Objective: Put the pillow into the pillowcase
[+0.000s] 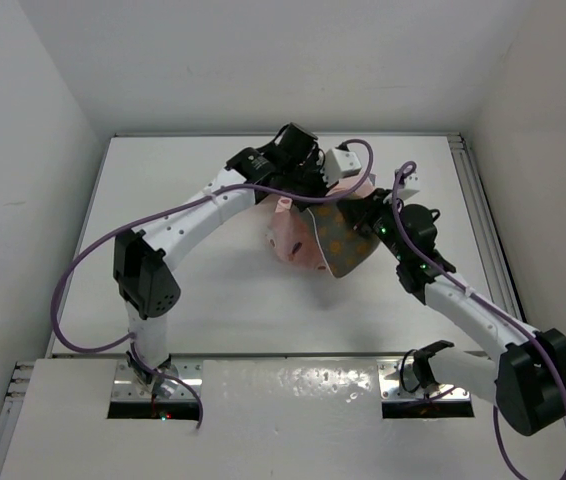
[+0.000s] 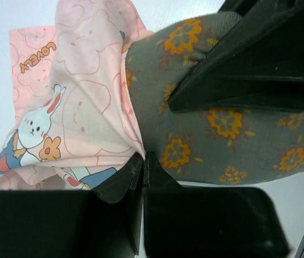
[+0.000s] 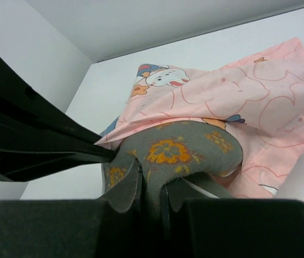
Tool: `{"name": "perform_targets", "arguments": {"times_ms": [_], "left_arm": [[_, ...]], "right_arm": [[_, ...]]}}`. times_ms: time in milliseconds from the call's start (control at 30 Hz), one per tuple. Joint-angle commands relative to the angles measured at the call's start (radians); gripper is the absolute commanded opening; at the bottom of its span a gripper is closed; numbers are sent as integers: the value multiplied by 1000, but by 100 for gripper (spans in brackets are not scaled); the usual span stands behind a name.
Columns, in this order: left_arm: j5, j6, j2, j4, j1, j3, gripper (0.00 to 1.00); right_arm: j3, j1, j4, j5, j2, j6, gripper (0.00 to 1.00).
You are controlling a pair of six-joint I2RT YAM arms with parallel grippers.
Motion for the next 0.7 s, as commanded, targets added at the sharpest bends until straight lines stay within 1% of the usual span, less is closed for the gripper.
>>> {"name": "perform_targets", "arguments": {"times_ms": [0,100,167,233,367,400,433,467,500,533,600,633,667], "left_arm": [[25,34,-34,-65,-29,21,0],[22,35,-35,-45,-30,-18,0],[24,19,-35,19,-36,-77,4],[24,6,-29,56,-35,-132,4],[10,-11,-23,173,-29,-203,1],[-7,-21,-26,191,-24,-223,2],[-12,-43,-22,222,-13,-246,16],[-15,-53,-22,234,-4,-254,22],[-10,-70,-20,241,7,-260,32],[5,-107,-14,247,40,-266,46],[19,-130,-9,236,72,-263,52],[22,-144,-5,212,100,-257,58],[19,-144,-3,193,114,-255,62]], "right_arm": [[43,-1,270,144,-56,-35,0],[48,-2,257,150,-52,-38,0],[53,-2,221,130,-33,-26,0],[33,1,224,115,5,17,0],[-52,4,286,157,82,146,0],[-68,4,294,162,97,180,0],[-69,5,282,159,125,201,0],[-66,7,256,158,139,230,3],[-41,13,222,157,151,243,14],[-26,13,130,135,174,252,33],[47,13,22,75,197,228,52],[72,13,-90,2,211,179,61],[101,13,-150,-31,215,147,63]]}}
